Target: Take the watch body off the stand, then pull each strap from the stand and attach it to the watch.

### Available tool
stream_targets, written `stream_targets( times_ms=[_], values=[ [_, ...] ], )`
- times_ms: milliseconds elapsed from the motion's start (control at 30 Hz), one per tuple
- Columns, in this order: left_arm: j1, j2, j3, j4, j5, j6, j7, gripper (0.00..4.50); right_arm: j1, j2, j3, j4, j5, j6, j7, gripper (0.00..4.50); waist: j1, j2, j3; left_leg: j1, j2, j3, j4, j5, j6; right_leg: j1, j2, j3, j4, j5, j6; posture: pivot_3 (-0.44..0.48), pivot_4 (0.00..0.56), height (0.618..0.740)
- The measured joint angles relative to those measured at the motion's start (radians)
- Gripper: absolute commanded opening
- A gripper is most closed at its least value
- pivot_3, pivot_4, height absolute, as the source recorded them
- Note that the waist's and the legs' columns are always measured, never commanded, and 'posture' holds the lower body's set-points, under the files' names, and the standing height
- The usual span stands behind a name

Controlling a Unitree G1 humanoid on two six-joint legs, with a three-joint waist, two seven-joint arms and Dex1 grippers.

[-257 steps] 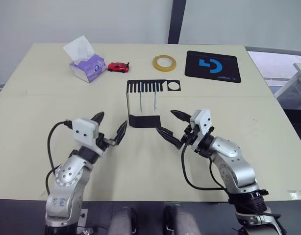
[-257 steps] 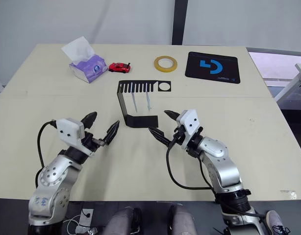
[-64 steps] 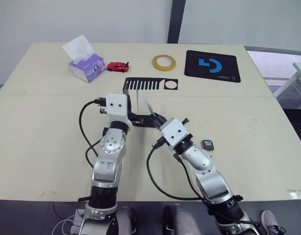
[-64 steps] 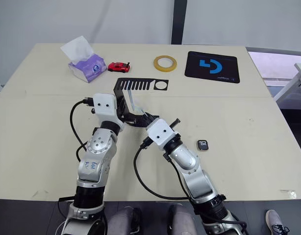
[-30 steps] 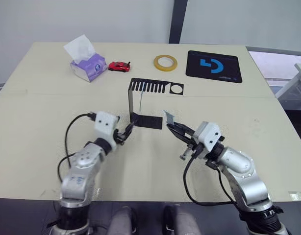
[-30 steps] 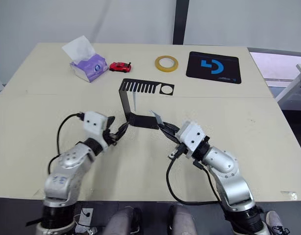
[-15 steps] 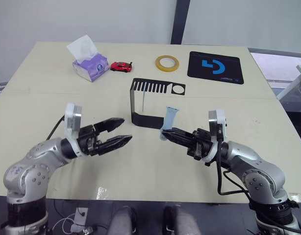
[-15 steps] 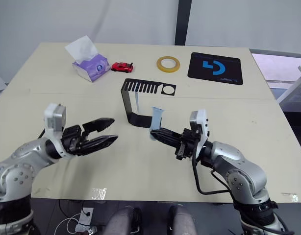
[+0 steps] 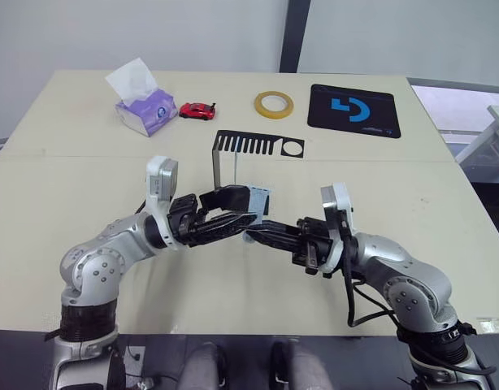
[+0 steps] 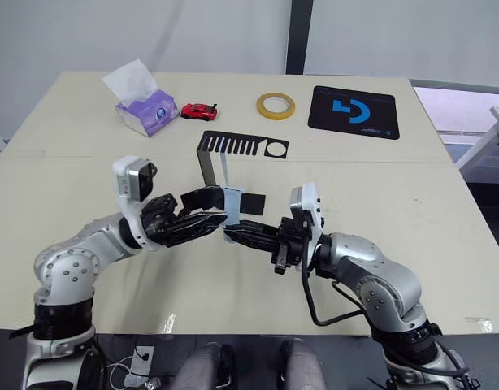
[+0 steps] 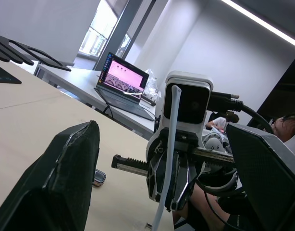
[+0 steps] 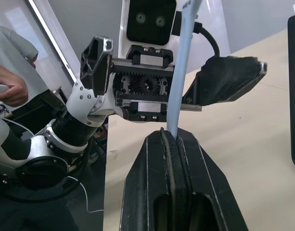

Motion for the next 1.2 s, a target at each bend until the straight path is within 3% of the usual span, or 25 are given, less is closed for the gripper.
stream_targets(
  times_ms=[33,300,600,967,1133,1200],
  values=[
    [-0.003,-0.006,-0.008,0.003,0.0,-0.003,0.0,3.17,0.0,0.001,0.0,0.0,0.0,0.0,0.001,0.0,0.0,0.0,0.0,0.0,0.0,0.0,0.0,0.0,0.0,0.0,0.0,0.0,0.0,0.0,0.0,0.0,0.15,0.74],
    [-0.034,-0.026,-0.032,0.04,-0.028,0.017,-0.009,3.17,-0.003,0.015,0.0,0.0,0.012,0.007,0.0,0.0,-0.001,0.0,0.0,0.0,0.0,0.0,0.0,0.0,0.0,0.0,0.0,0.0,0.0,0.0,0.0,0.0,0.15,0.74],
    [-0.036,-0.023,-0.026,0.072,-0.092,0.055,-0.009,3.17,-0.011,0.018,-0.016,-0.001,0.163,0.131,-0.027,0.0,0.0,0.0,0.0,0.0,0.0,0.0,0.0,0.0,0.0,0.0,0.0,0.0,0.0,0.0,0.0,0.0,0.15,0.74],
    [-0.034,-0.023,-0.027,0.072,-0.107,0.067,-0.007,3.17,-0.007,0.017,-0.03,-0.001,0.178,0.138,-0.04,0.0,0.0,0.0,0.0,0.0,0.0,0.0,0.0,0.0,0.0,0.0,0.0,0.0,0.0,0.0,0.0,0.0,0.15,0.74],
    [-0.034,-0.042,-0.027,0.072,-0.119,0.067,0.01,1.12,-0.005,0.017,-0.03,-0.001,0.178,0.138,-0.04,0.0,0.0,0.0,0.0,0.0,0.0,0.0,0.0,0.0,0.0,0.0,0.0,0.0,0.0,0.0,0.0,0.0,0.15,0.74],
    [-0.034,-0.044,-0.027,0.072,-0.122,0.069,0.015,1.12,-0.004,0.017,-0.03,-0.001,0.177,0.138,-0.04,0.0,0.0,0.0,0.0,0.0,0.0,0.0,0.0,0.0,0.0,0.0,0.0,0.0,0.0,0.0,0.0,0.0,0.15,0.74]
  ],
)
